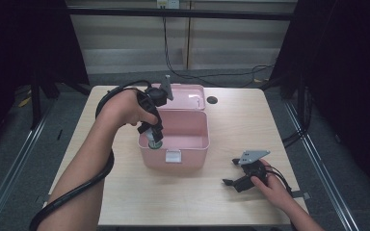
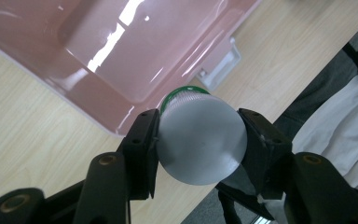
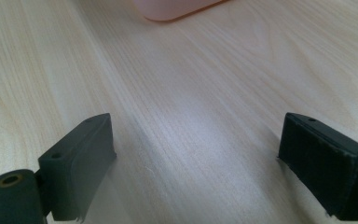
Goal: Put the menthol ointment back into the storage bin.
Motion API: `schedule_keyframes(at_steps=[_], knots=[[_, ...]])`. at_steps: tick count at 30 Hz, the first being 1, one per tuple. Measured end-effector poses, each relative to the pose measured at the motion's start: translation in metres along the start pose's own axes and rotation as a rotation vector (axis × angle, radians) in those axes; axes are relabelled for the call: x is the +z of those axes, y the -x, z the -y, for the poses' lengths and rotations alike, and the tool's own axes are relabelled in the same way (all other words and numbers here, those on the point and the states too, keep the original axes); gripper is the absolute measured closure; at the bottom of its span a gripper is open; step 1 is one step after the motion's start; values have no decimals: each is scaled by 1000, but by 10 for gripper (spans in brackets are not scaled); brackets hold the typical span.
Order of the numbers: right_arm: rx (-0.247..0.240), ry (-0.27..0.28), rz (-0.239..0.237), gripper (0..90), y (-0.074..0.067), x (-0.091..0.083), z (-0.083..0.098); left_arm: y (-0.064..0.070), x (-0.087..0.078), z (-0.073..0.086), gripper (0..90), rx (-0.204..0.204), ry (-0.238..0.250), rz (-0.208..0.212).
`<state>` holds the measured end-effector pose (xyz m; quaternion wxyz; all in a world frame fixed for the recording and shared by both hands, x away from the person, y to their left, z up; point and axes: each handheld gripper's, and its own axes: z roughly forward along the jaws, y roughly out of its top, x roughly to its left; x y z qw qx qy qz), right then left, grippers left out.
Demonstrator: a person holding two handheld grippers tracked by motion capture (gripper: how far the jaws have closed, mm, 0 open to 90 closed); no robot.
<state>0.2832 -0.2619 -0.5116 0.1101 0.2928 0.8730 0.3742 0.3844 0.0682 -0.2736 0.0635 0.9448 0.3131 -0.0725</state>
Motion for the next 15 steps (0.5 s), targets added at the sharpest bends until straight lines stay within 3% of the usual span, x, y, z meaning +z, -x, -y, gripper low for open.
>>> schedule_keyframes(at_steps=[15], knots=[[0,0,0,97,0,0,0,-7,7,-22,505,-21,11,-1]])
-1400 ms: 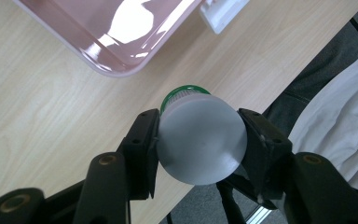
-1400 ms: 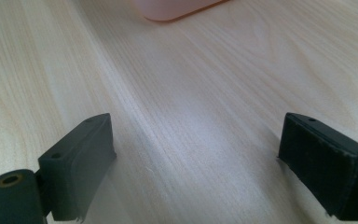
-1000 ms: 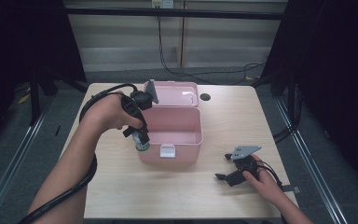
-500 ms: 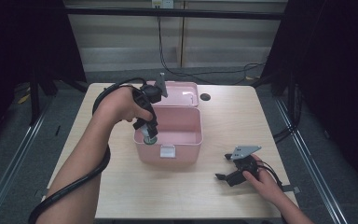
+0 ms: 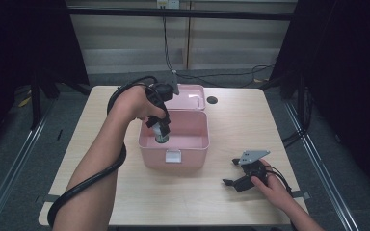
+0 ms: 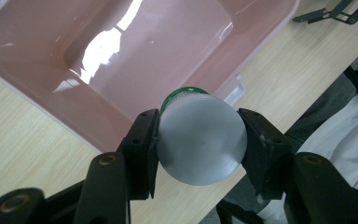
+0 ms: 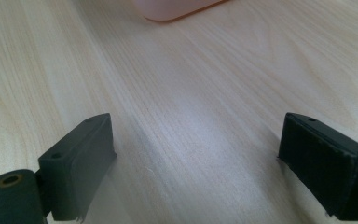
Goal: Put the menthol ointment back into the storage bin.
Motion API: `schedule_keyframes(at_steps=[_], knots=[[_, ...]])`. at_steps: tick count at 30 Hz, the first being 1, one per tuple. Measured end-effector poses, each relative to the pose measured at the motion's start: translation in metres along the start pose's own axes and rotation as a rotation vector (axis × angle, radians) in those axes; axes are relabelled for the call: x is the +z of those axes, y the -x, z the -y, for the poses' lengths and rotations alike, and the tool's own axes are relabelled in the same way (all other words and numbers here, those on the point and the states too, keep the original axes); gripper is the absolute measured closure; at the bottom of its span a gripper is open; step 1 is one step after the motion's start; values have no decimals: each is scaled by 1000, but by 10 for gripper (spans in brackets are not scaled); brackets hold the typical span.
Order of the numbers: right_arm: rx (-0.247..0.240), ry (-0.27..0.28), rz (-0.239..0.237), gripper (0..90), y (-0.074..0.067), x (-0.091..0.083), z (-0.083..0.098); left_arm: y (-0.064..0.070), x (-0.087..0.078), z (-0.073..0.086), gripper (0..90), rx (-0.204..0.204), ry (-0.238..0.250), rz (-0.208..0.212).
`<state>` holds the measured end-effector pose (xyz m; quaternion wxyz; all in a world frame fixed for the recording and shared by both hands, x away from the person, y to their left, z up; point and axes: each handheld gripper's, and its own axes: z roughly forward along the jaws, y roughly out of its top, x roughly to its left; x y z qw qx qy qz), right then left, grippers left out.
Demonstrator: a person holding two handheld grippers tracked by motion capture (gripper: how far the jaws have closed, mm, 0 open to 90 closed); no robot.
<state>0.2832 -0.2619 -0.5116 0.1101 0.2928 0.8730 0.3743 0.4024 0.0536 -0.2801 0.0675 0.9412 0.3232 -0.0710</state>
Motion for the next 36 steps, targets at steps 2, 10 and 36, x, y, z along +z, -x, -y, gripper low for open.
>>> schedule_keyframes(at_steps=[2,10,36], knots=[[0,0,0,97,0,0,0,-1,2,-3,505,-16,9,-8],[0,0,0,97,0,0,0,-3,7,-12,505,-28,15,-17],[-1,0,0,97,0,0,0,-22,41,-32,505,-115,23,-37]])
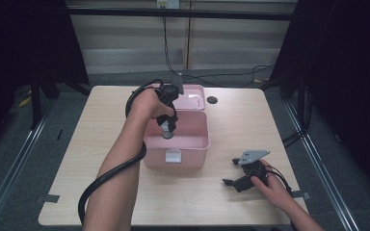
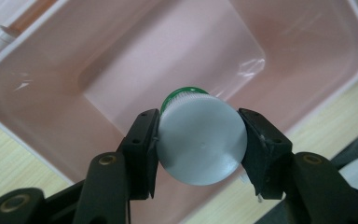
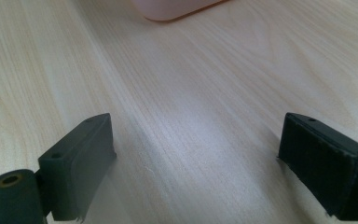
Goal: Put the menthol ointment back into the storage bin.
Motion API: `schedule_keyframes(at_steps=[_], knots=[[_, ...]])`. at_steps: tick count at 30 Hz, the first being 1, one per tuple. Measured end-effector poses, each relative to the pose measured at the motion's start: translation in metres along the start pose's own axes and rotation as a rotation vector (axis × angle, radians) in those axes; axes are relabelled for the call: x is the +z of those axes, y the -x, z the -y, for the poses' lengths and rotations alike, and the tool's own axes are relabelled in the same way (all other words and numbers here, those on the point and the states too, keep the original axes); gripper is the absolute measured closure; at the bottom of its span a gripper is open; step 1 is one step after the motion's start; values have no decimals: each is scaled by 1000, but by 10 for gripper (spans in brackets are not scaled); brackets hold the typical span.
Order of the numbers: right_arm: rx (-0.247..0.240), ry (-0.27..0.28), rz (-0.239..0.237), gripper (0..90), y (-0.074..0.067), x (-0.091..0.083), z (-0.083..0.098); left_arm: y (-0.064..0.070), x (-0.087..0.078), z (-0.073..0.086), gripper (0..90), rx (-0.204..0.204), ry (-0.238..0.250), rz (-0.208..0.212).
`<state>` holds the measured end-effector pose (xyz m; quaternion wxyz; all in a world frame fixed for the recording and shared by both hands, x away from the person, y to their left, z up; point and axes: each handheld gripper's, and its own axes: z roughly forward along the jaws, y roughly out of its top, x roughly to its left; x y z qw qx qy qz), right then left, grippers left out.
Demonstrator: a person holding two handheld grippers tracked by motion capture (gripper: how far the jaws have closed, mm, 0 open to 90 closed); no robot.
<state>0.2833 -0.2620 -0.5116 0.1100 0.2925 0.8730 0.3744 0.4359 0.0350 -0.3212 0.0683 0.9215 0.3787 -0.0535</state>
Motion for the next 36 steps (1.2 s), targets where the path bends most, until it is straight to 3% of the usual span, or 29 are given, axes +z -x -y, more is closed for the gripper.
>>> schedule_keyframes(at_steps=[4,12,16,26,36], knots=[[0,0,0,97,0,0,0,-4,5,-2,505,-27,5,-5],[1,0,0,97,0,0,0,-10,12,-6,505,-122,13,-4],[0,0,0,97,0,0,0,-13,15,-8,505,-138,9,-23],[0,0,0,97,0,0,0,-20,22,-8,505,-230,25,-31],[1,-1,0,97,0,0,0,-24,30,-11,505,-274,36,-41]])
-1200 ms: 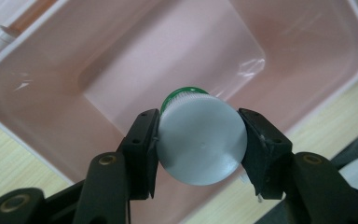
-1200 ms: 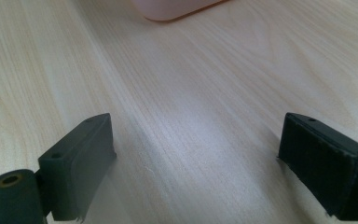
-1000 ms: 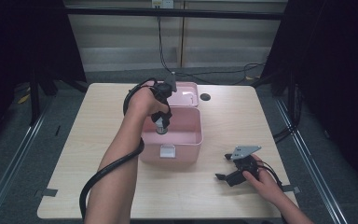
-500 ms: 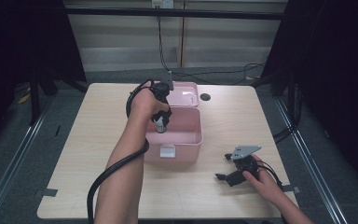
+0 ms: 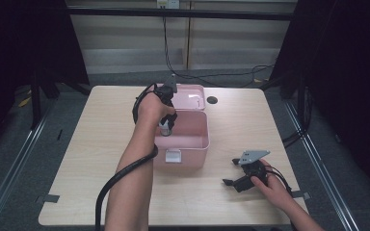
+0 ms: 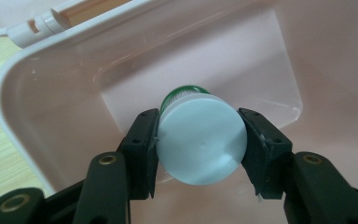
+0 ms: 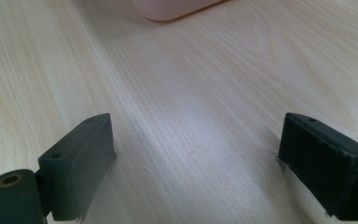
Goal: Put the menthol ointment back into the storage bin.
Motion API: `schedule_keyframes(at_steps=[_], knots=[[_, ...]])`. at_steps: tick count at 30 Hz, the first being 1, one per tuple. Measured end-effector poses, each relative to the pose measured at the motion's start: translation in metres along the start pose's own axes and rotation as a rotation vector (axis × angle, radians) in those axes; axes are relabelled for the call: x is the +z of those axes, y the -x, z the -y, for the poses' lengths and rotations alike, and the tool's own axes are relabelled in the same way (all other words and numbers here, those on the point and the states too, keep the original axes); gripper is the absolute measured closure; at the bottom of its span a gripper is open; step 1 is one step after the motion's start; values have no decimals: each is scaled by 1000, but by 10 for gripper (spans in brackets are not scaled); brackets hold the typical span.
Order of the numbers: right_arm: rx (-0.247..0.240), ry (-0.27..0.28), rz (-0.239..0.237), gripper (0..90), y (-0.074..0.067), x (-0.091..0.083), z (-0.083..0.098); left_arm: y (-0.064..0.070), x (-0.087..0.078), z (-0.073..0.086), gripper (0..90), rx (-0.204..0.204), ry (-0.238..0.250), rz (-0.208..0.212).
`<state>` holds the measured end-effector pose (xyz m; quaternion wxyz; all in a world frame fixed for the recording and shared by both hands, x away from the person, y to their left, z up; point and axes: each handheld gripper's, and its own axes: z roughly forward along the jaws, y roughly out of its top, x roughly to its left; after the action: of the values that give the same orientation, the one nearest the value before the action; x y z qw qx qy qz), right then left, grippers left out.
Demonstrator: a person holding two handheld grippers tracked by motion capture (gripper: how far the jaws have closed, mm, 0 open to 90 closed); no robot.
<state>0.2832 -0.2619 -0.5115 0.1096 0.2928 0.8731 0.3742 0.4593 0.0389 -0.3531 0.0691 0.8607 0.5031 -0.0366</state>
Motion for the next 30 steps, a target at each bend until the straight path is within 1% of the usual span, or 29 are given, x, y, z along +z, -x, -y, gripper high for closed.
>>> schedule_keyframes(at_steps=[1,2,3,4,7,8,10,12,13,14,15,18,19,20,22,23,25,26,29,30], knots=[[0,0,0,97,0,0,0,0,1,0,505,-12,-2,2],[-1,0,1,97,0,0,0,-1,2,0,505,-6,-2,-2],[-1,0,1,97,0,0,0,-1,3,0,505,-16,0,-7],[-3,2,2,97,0,0,0,-2,4,0,505,-17,11,-11],[-5,3,3,97,0,0,0,-3,6,-1,505,-22,8,-17],[-5,3,3,97,0,0,0,-3,7,-1,505,-34,14,-18],[-5,2,3,97,0,0,0,-4,9,-2,505,-29,14,-20],[-5,3,3,97,0,0,0,-3,9,-3,505,-32,12,-19],[-5,3,3,97,0,0,0,-4,10,-3,505,-24,11,-13],[-5,3,3,97,0,0,0,-4,11,-3,504,-39,15,-16],[-5,3,3,97,0,0,0,-4,12,-3,505,-40,13,-15],[-3,4,3,97,0,0,0,-7,17,-3,505,-65,20,-23],[-3,4,3,97,0,0,0,-8,18,-3,505,-69,14,-20],[-2,3,6,97,0,0,0,-8,20,-3,505,-88,17,-19],[-2,3,6,97,0,0,0,-8,21,-4,505,-95,17,-16],[-2,3,6,97,0,0,0,-8,22,-4,505,-112,22,-20],[-2,3,6,97,0,0,0,-9,25,-4,505,-125,32,-24],[-2,3,6,97,0,0,0,-9,26,-4,505,-138,37,-24],[-2,3,3,97,0,0,0,-9,27,-5,505,-148,39,-16],[-2,4,3,97,0,0,0,-9,28,-5,505,-160,43,-17]])
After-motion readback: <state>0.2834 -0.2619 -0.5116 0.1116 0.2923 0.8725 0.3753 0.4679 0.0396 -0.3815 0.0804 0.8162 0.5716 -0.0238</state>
